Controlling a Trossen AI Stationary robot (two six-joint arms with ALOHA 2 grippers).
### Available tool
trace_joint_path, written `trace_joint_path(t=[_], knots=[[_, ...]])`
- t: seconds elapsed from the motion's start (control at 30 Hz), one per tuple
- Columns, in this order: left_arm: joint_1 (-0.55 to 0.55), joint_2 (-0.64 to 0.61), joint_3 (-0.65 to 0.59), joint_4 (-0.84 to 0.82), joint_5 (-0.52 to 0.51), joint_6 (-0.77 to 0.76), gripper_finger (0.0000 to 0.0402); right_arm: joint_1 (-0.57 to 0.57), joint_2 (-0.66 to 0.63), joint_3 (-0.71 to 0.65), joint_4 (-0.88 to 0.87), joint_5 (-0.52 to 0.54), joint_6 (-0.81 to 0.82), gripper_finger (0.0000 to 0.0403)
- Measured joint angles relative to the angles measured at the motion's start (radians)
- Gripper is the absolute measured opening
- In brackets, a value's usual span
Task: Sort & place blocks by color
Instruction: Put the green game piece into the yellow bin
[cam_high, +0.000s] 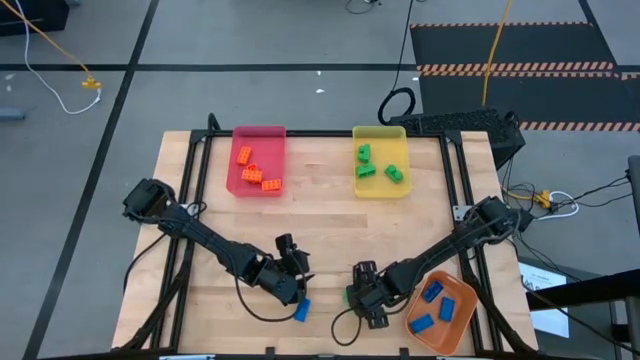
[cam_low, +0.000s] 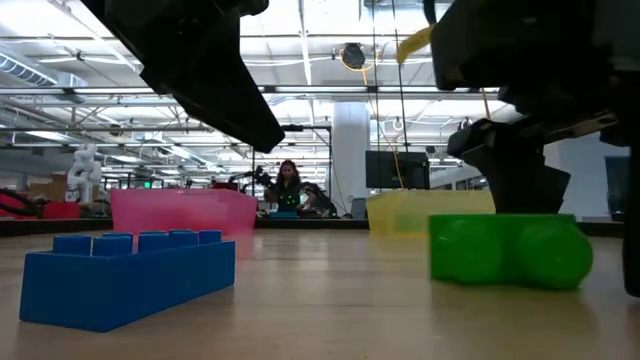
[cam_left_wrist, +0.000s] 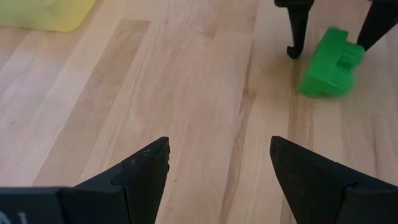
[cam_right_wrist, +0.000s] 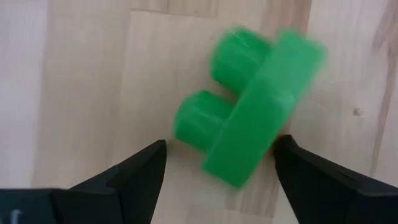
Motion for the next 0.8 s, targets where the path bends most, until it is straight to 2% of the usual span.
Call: trace_joint_path(t=[0.13,0.33,0.8], knots=[[0.003,0.0,0.0,0.0,0.0,-0.002,0.0278,-0.013,0.027,-0.001,-0.022,-0.006,0.021,0.0286],[0.006,0.0,0.0,0.0,0.0,-0.01,0.0278,-0.029,0.015,-0.003,-0.031,0.051,0.055,0.0282],[0.006,0.0,0.0,-0.004,0.0,-0.015,0.0278,-0.03,0.004,-0.005,-0.03,0.088,0.05,0.0228]])
